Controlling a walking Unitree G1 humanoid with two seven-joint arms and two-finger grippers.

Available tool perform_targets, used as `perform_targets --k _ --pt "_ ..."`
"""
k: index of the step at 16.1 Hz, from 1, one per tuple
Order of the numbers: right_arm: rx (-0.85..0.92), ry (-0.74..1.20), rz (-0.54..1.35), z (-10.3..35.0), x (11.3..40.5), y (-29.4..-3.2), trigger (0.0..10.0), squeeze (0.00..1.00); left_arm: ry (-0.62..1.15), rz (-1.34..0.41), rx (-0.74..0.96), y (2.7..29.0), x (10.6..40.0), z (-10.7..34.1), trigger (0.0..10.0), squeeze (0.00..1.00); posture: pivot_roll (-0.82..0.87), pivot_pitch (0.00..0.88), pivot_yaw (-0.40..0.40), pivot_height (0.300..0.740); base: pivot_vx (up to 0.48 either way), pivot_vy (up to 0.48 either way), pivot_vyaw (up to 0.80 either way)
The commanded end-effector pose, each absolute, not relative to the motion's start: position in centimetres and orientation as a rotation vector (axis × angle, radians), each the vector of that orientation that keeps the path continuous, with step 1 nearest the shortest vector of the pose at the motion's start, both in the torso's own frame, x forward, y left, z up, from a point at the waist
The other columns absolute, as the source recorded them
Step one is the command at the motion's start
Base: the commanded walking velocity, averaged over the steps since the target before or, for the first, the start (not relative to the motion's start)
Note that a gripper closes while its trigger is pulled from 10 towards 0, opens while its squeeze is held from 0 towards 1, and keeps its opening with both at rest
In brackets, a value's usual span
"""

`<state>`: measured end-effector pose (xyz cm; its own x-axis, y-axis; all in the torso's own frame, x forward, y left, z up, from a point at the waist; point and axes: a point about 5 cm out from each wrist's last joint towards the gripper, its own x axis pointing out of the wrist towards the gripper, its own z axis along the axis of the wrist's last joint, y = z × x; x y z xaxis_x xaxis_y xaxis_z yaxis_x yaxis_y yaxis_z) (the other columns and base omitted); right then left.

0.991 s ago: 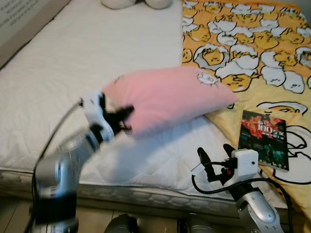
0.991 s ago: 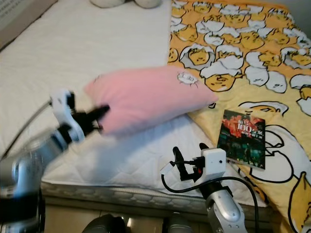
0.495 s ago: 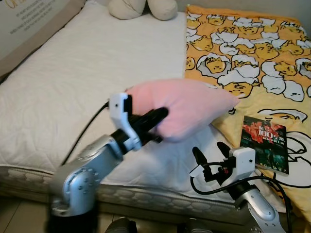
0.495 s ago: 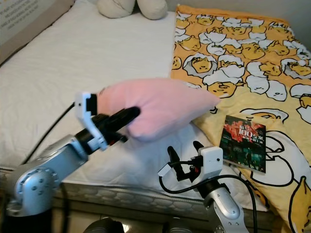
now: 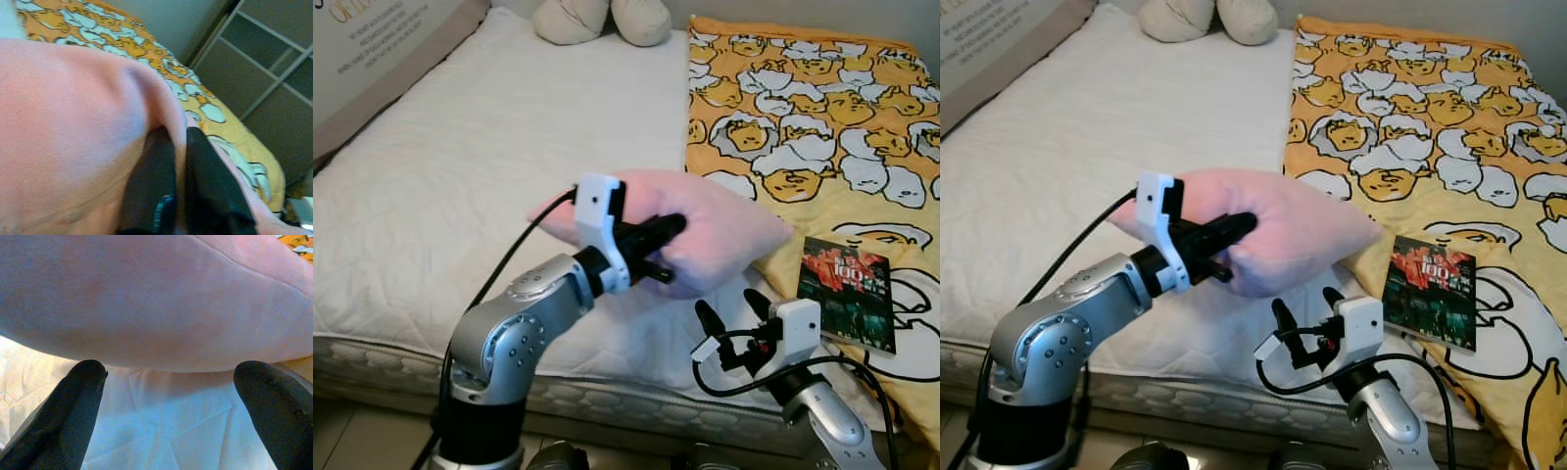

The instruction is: Clean up the room

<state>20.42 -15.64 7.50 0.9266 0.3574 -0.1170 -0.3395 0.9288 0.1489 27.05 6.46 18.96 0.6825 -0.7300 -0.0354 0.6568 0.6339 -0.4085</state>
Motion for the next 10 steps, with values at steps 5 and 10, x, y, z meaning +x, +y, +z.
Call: perform_targets --k 5,10 --pt "0.128 0.149 0.371 7.7 20.4 -15.7 10.0 0.0 0.208 -0.919 -0.387 6.3 26.2 19.7 10.0 1.0 -0.09 0.061 0.002 0.731 0.0 0.0 0.0" --pt "0.125 0.162 0.372 7.5 20.5 -15.9 10.0 0.0 0.065 -1.182 -0.412 8.1 26.0 26.1 10.0 1.0 -0.08 0.062 -0.002 0.731 0.0 0.0 0.0"
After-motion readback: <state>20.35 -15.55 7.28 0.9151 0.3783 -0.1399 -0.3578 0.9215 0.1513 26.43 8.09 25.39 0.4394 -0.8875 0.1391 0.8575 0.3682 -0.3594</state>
